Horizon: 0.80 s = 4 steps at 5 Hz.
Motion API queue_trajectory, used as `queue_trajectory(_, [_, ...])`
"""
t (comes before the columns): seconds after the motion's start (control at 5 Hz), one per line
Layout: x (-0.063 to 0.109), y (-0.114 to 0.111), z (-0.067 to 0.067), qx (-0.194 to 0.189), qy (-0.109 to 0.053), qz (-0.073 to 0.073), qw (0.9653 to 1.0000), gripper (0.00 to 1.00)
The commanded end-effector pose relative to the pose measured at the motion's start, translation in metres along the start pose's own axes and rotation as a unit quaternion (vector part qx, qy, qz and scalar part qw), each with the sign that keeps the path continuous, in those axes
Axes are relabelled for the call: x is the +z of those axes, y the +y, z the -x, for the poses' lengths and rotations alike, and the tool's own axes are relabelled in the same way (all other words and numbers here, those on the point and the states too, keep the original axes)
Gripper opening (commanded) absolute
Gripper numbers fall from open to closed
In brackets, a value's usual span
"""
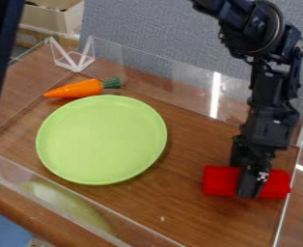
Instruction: Put the red object on the right side
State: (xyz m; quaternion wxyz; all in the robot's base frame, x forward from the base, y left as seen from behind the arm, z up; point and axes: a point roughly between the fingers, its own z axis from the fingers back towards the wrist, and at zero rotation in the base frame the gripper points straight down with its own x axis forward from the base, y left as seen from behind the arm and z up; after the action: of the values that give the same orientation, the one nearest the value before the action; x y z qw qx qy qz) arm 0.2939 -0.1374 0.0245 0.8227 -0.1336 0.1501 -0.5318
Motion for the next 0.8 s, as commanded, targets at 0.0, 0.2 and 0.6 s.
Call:
queue_trajectory(0.0, [0.001,-0.013,0.011,-0.005,0.010,-0.005,0.9999,1.00])
queue_trajectory(0.2, [0.021,-0.019,0.038,0.022,0.008,-0.029,0.9993,1.00])
queue_trajectory(0.6, [0.091,-0.055,0.072,0.070,0.012,-0.117,0.9906,1.00])
